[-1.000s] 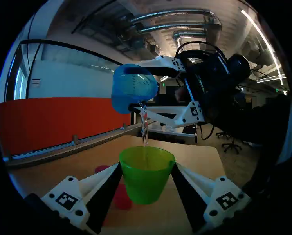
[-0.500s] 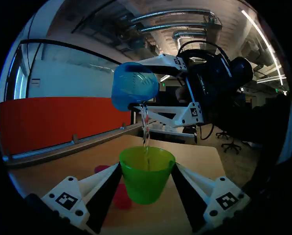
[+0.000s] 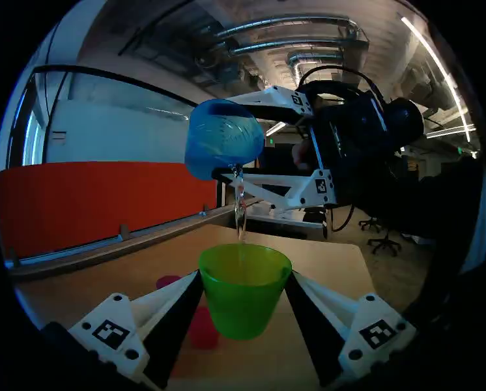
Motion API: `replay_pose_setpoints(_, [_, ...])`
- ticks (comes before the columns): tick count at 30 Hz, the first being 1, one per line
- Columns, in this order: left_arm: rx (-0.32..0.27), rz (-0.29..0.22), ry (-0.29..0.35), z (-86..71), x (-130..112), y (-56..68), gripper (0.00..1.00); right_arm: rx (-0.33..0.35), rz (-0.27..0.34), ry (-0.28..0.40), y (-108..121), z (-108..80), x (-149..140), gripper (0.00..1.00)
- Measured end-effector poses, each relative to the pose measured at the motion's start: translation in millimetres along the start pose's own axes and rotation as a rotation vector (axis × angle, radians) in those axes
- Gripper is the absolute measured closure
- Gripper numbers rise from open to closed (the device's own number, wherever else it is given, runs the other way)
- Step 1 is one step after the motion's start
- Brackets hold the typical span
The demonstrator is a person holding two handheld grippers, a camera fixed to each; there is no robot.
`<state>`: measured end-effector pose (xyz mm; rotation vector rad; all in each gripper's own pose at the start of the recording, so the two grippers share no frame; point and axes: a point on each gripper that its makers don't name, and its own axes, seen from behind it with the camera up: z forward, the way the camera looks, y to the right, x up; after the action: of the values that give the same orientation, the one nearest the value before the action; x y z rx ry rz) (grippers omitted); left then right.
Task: Pour water
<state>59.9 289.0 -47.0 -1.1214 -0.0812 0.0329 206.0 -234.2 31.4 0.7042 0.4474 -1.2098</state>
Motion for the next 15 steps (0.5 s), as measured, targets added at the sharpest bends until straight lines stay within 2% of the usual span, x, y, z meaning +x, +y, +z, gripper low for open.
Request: replay_pose_setpoints(15, [0.004, 0.004, 0.004, -1.7, 3.1, -0.8, 0.14, -0.009, -0.041, 0.006, 5.8, 1.4, 5.1, 0.10])
